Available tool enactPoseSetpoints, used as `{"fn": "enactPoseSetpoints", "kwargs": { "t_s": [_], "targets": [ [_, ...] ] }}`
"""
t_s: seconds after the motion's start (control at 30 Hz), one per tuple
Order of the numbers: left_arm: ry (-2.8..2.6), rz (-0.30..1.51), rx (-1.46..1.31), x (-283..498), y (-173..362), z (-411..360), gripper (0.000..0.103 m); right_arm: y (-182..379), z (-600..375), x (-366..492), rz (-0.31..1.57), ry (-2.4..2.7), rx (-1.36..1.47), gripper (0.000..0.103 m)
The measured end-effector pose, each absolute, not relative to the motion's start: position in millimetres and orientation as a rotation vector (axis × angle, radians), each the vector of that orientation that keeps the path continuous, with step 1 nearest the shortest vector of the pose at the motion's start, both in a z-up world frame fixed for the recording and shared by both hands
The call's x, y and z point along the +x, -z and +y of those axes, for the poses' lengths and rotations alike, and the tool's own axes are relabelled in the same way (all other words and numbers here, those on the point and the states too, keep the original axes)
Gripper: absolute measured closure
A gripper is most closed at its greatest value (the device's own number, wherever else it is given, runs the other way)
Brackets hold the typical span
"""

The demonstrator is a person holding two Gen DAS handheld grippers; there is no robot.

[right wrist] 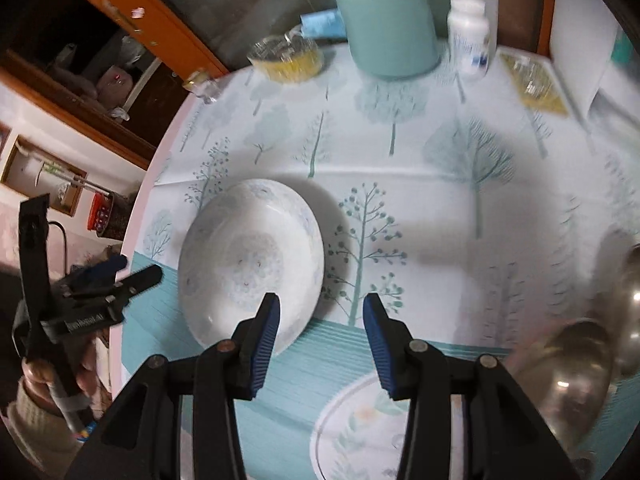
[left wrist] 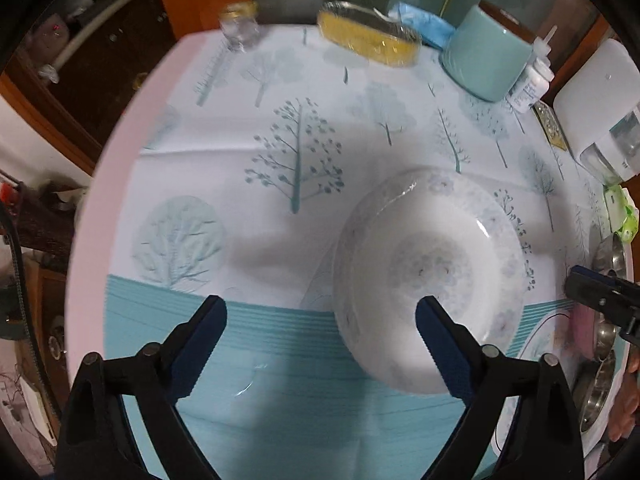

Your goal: Organize plates and bowls

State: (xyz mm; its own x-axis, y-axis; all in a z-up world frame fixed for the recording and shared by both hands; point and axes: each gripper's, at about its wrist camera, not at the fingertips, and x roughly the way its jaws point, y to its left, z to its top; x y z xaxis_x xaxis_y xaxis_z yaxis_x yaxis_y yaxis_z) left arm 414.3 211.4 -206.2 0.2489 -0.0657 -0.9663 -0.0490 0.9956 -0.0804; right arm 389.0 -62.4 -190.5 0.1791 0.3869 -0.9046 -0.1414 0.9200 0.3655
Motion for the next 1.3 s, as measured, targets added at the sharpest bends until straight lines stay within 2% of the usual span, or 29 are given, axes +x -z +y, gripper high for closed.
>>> {"fn": "enactPoseSetpoints", "kwargs": {
  "t_s": [0.07,0.13,0.3,0.33,0.4,0.43,0.47,0.5,0.57,0.67,0.8,1.03,1.3],
  "targets": [
    [0.03,1.332,-0.117,419.2,218.1,210.3,0.011,203.4,-59.7,394.4,1.36,-0.373,0.241,0.059],
    [0.045,1.339,-0.135,423.8,226.6,210.6,0.017,216.0,-56.0,398.7,1.376,-0.363,0.246,0.059],
    [0.093,1.385,-0.221,433.2,246.8,215.9,0.044,231.8,-46.0,405.4,1.392,-0.364,0.245,0.06],
    [0.099,1.389,-0.23,434.5,249.2,217.0,0.047,233.1,-44.9,406.1,1.39,-0.362,0.239,0.06],
    [0.119,1.396,-0.25,436.3,253.5,217.6,0.064,234.7,-43.0,406.0,1.39,-0.363,0.238,0.067],
    [0.132,1.4,-0.261,437.4,255.7,217.5,0.068,235.9,-42.2,406.1,1.396,-0.369,0.241,0.075],
    [0.142,1.404,-0.269,437.8,257.2,217.5,0.076,238.2,-41.2,406.6,1.406,-0.377,0.244,0.079],
    [0.146,1.407,-0.269,438.1,258.6,216.8,0.081,240.0,-39.6,406.9,1.416,-0.385,0.243,0.085],
    [0.156,1.415,-0.266,438.5,260.9,214.7,0.086,242.1,-36.8,406.9,1.423,-0.383,0.226,0.089],
    [0.16,1.423,-0.258,438.3,263.0,212.8,0.089,244.2,-35.5,406.5,1.432,-0.373,0.219,0.096],
    [0.183,1.445,-0.34,440.1,266.3,220.2,0.094,245.4,-37.7,407.9,1.44,-0.377,0.247,0.097],
    [0.223,1.453,-0.32,425.9,258.0,215.7,0.094,241.3,-41.7,397.4,1.467,-0.385,0.257,0.097],
    [0.31,1.415,-0.342,388.0,216.5,199.1,0.094,214.0,-60.6,370.4,1.47,-0.42,0.276,0.097]
  ]
}}
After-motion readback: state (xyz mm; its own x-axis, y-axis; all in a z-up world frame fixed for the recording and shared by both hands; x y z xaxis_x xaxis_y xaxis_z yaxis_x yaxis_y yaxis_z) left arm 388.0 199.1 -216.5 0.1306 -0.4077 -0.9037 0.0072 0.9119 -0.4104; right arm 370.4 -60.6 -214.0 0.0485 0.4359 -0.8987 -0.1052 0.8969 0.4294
